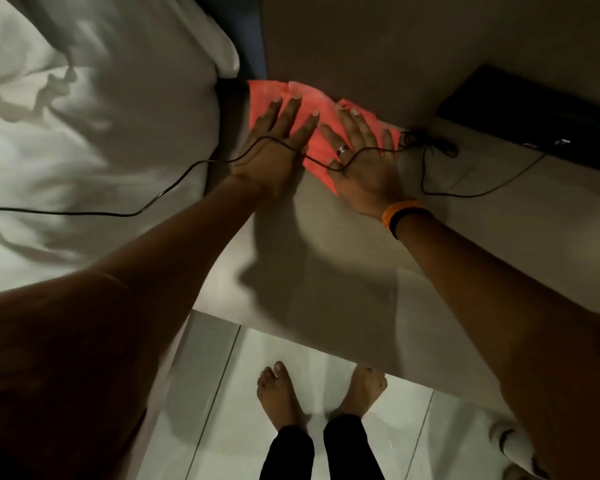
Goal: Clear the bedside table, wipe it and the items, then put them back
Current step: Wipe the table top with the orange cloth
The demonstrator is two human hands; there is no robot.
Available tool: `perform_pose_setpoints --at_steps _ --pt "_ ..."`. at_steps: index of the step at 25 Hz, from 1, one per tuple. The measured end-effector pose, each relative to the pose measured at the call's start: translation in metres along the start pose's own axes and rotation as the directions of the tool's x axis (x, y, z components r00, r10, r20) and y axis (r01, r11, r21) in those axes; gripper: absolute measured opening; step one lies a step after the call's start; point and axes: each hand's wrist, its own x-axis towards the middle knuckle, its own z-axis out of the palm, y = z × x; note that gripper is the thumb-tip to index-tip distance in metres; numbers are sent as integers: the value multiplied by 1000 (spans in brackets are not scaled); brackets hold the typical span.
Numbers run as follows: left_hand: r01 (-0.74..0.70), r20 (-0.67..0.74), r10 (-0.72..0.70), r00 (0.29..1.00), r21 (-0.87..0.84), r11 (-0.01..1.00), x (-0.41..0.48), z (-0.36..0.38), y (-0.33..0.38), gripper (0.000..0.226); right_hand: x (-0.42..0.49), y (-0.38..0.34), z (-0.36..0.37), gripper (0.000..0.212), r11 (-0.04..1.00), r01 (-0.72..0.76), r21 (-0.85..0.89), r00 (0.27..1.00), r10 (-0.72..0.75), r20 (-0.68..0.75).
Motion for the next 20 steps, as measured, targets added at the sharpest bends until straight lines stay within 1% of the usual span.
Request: perform_pose_setpoints --at_steps 2,4,6,9,12,14,16,18,20 --pt "16 31 -16 999 -3 1000 0 -4 4 69 -2 -2 0 63 999 -17 28 1000 17 -4" --pt "48 38 -48 998 4 999 -12 -3 16 64 -14 -9 0 62 996 -64 62 998 63 10" --pt "56 1 -56 998 -10 998 -41 6 36 58 -43 -13 4 64 995 -81 50 996 80 29" --pt "89 -69 -94 993 -70 994 -110 31 68 63 -112 -15 16 65 1000 9 -4 999 -9 48" --pt "123 -72 -131 989 -102 987 -184 56 102 71 -191 -20 36 62 995 88 -41 994 -85 69" --pt "122 -21 -123 992 -67 990 -226 72 121 78 -241 -25 50 59 995 89 -54 995 -86 53" --pt "91 34 -90 995 -31 995 -259 83 140 81 -288 -24 59 57 995 94 -39 994 -92 50" --pt "34 50 -33 998 -9 999 -277 89 157 79 -318 -15 60 57 993 116 -36 991 -113 65" --pt "-9 66 9 998 6 1000 -276 89 171 79 -328 0 56 59 992 127 -15 989 -126 79"
